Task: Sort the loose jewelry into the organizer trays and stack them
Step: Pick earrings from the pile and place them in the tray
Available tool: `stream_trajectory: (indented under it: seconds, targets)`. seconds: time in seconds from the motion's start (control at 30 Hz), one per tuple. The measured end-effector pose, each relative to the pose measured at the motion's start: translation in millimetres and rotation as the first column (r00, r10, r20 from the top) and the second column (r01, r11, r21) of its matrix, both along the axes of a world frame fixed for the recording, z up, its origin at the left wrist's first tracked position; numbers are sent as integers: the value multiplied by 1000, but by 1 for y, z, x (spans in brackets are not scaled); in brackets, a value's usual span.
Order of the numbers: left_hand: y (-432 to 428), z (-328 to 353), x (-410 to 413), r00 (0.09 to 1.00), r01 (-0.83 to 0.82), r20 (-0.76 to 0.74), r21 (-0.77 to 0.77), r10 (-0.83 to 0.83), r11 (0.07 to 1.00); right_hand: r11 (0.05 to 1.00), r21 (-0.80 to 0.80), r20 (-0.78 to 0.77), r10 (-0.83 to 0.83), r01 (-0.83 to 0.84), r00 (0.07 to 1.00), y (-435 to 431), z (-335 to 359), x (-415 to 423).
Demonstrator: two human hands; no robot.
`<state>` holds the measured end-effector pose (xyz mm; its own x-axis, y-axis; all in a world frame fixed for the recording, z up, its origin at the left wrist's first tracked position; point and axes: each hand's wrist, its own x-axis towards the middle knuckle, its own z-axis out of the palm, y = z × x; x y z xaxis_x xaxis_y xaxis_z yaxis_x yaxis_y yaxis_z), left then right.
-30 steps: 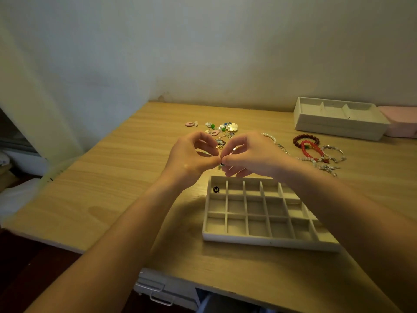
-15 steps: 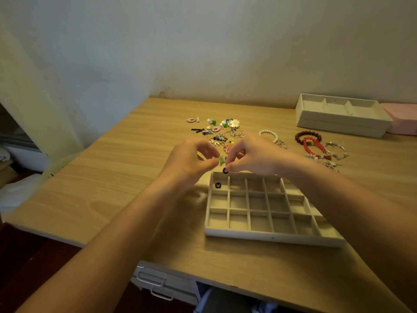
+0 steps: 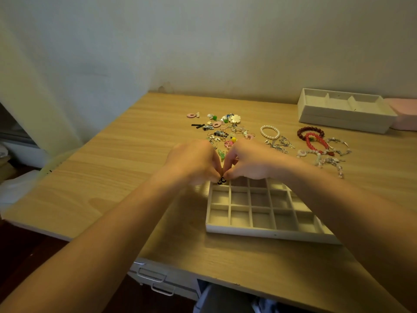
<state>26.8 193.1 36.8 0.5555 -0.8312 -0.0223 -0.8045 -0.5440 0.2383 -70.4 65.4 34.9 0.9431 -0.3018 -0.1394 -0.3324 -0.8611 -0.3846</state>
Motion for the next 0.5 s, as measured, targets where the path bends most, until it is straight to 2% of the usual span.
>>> stream_trajectory:
  seconds: [0.1,0.27,0.5]
  targets:
    - [-2,2,0,999,-14,-48,33,15,999,999,-24,-20,-36,36,999,3,0,2]
    - [-4,-3,-1,1000,-11,-16,36,12,999,997,-70,-36,-33,31,999,8,2,3]
    - [-5,-2,-2,997,10,-75,50,-6,999,996,-70,-52,-63,60,997,15,5,5]
